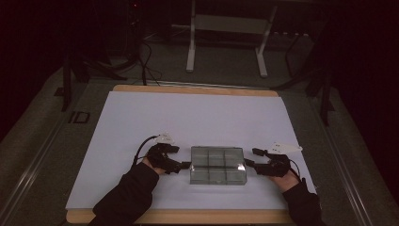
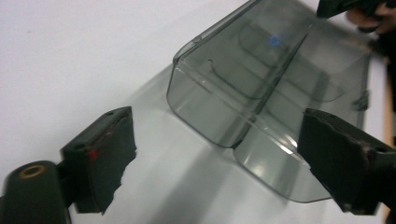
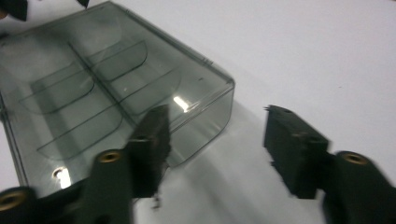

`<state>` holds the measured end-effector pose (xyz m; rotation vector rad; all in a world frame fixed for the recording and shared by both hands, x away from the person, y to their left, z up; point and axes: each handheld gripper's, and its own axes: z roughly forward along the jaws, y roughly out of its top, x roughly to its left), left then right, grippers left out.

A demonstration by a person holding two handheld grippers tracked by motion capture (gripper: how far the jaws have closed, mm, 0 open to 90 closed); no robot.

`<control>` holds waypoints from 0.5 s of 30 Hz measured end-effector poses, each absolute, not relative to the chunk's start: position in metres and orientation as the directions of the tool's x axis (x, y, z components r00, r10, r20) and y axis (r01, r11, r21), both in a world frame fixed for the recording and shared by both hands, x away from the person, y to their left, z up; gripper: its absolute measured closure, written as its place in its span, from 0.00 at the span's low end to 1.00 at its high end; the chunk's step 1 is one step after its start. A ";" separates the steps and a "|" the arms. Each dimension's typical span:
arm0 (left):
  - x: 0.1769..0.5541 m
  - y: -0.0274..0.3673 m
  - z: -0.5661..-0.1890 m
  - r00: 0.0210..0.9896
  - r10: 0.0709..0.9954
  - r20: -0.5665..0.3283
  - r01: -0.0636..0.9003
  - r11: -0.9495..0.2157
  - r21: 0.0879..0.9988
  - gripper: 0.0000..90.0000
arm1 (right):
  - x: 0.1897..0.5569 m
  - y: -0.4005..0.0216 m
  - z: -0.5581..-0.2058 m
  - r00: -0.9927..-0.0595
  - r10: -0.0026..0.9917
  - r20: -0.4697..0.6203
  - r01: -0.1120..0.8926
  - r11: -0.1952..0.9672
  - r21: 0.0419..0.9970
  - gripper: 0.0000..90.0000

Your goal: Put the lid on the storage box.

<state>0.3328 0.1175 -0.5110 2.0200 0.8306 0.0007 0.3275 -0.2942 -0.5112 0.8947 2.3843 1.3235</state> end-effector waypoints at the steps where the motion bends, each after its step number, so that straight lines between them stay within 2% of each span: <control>1: 0.333 0.119 -0.511 0.770 0.553 -0.319 0.559 -0.341 0.756 0.14 | 0.328 -0.295 -0.510 -0.769 0.636 0.065 0.385 0.379 0.842 0.36; 2: 0.334 0.120 -0.510 0.771 0.552 -0.317 0.556 -0.340 0.759 0.10 | 0.328 -0.296 -0.510 -0.772 0.631 0.068 0.384 0.380 0.842 0.30; 3: 0.334 0.121 -0.510 0.772 0.555 -0.311 0.553 -0.343 0.759 0.02 | 0.328 -0.297 -0.509 -0.770 0.636 0.058 0.378 0.381 0.844 0.23; 6: 0.333 0.126 -0.510 0.763 0.570 -0.304 0.549 -0.322 0.771 0.02 | 0.328 -0.300 -0.508 -0.749 0.660 0.053 0.384 0.367 0.847 0.19; 9: 0.333 0.131 -0.510 0.758 0.574 -0.309 0.547 -0.303 0.780 0.02 | 0.330 -0.304 -0.509 -0.736 0.672 0.079 0.406 0.346 0.846 0.20; 15: 0.330 0.134 -0.515 0.753 0.593 -0.284 0.543 -0.317 0.778 0.02 | 0.329 -0.305 -0.512 -0.740 0.673 0.014 0.385 0.406 0.829 0.21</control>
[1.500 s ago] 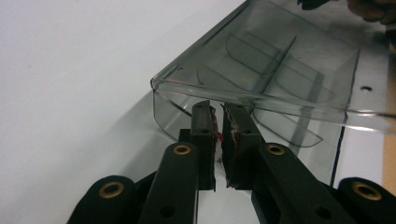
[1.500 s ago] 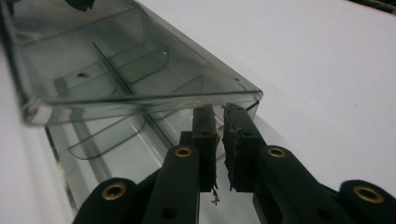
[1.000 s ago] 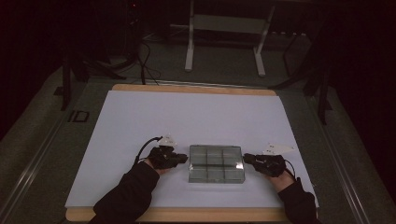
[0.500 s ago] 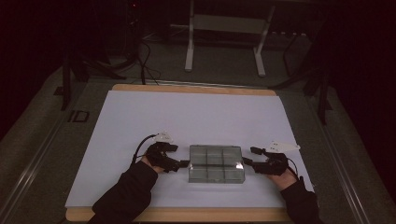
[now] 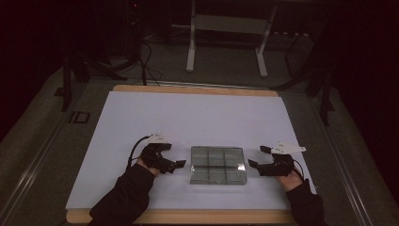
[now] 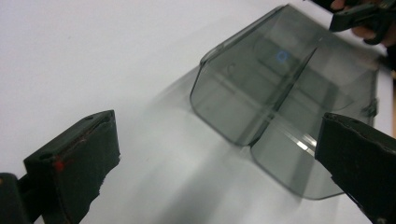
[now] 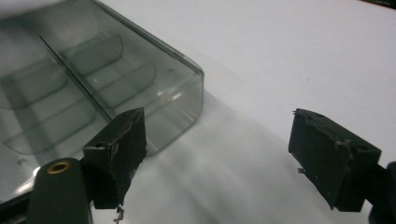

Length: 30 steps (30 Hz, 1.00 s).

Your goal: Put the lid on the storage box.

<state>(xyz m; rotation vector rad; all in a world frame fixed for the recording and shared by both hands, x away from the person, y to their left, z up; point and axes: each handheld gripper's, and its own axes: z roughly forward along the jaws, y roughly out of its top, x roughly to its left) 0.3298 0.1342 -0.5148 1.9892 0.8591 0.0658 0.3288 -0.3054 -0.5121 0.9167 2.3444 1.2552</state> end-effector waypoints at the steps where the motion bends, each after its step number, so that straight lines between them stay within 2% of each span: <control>1: 0.329 0.135 -0.517 0.756 0.587 -0.289 0.545 -0.319 0.776 0.02 | 0.329 -0.306 -0.513 -0.737 0.675 0.013 0.386 0.406 0.828 0.21; 14: 0.316 0.141 -0.526 0.765 0.596 -0.243 0.540 -0.388 0.747 0.02 | 0.322 -0.318 -0.520 -0.714 0.698 0.051 0.433 0.383 0.816 0.20; 30: 0.302 0.159 -0.534 0.751 0.610 -0.253 0.545 -0.355 0.760 0.02 | 0.308 -0.339 -0.528 -0.674 0.737 0.051 0.469 0.373 0.800 0.20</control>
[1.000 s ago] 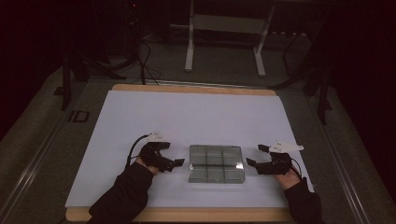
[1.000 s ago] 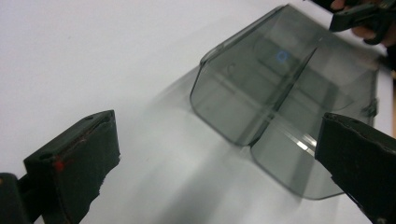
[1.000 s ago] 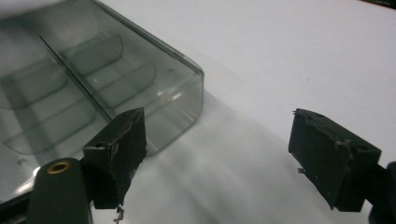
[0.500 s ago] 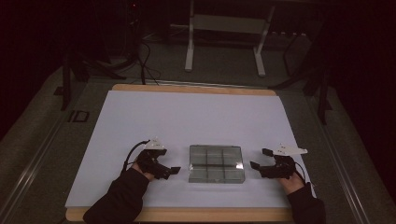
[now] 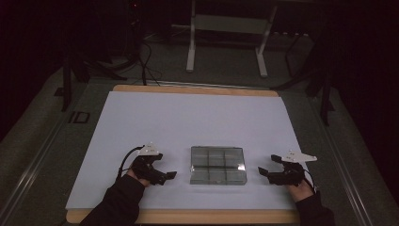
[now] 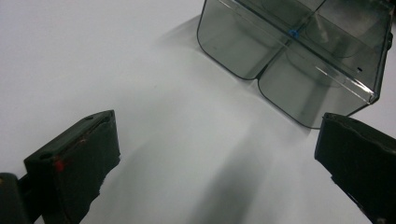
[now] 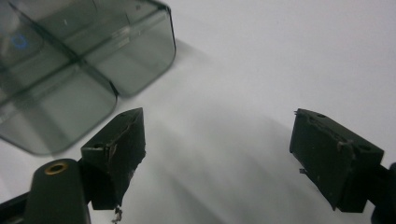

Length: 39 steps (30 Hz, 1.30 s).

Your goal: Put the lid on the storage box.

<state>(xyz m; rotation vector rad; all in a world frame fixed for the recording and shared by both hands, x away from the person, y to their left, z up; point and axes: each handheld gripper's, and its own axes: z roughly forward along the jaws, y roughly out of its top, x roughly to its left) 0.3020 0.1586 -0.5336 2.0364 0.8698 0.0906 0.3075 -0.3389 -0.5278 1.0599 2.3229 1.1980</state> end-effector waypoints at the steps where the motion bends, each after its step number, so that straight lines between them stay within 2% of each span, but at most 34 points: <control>1: 0.302 0.159 -0.534 0.751 0.610 -0.253 0.545 -0.355 0.760 0.02 | 0.308 -0.339 -0.528 -0.674 0.737 0.051 0.469 0.373 0.800 0.20; 9: 0.292 0.165 -0.535 0.754 0.624 -0.207 0.524 -0.381 0.762 0.02 | 0.299 -0.347 -0.530 -0.654 0.755 0.045 0.478 0.367 0.798 0.20; 27: 0.283 0.175 -0.541 0.724 0.653 -0.221 0.523 -0.311 0.794 0.02 | 0.295 -0.346 -0.534 -0.644 0.765 0.011 0.478 0.391 0.787 0.20; 32: 0.284 0.172 -0.541 0.732 0.649 -0.207 0.524 -0.342 0.780 0.02 | 0.295 -0.344 -0.535 -0.647 0.763 -0.008 0.478 0.413 0.775 0.20; 39: 0.282 0.172 -0.541 0.728 0.657 -0.196 0.517 -0.339 0.786 0.02 | 0.293 -0.347 -0.535 -0.628 0.778 0.001 0.466 0.375 0.802 0.20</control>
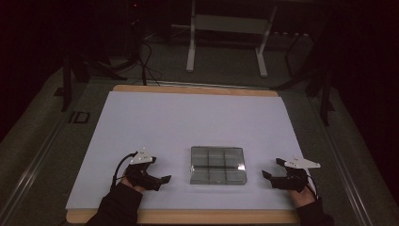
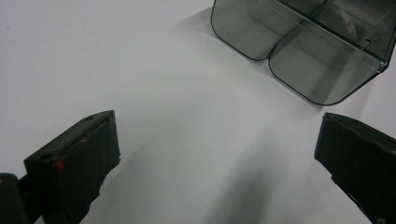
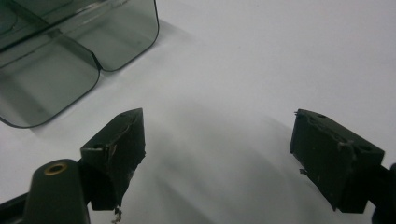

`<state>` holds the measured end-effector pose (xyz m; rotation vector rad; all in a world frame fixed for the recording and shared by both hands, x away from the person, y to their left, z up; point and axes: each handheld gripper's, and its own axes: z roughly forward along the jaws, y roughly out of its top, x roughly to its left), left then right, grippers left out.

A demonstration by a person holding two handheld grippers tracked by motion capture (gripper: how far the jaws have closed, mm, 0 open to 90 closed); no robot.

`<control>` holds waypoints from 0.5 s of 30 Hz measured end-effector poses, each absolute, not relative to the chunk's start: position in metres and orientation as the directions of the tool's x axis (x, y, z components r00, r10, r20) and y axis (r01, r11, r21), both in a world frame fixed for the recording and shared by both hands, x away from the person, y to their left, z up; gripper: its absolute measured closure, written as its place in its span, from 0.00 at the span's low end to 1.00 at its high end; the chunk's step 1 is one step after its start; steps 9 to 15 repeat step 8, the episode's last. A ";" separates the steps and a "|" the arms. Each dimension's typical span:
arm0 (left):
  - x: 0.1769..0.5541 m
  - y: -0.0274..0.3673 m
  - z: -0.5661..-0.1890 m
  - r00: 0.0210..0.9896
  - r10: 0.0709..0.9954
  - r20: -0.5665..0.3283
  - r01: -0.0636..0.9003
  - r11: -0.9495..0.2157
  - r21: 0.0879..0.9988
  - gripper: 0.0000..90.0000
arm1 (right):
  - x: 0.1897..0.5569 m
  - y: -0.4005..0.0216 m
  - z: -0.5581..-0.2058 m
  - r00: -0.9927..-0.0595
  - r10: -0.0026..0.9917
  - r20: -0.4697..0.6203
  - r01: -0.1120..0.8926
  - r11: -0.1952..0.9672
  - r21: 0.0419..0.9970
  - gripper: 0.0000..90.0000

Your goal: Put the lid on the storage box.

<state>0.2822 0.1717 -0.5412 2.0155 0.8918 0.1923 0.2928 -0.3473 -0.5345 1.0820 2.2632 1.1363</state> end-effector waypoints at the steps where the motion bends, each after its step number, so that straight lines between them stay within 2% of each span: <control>1: 0.282 0.172 -0.541 0.729 0.656 -0.197 0.517 -0.338 0.786 0.02 | 0.293 -0.348 -0.534 -0.628 0.778 0.004 0.464 0.371 0.804 0.20; 15: 0.282 0.172 -0.541 0.729 0.655 -0.200 0.519 -0.339 0.784 0.02 | 0.293 -0.349 -0.534 -0.621 0.783 0.012 0.472 0.362 0.804 0.20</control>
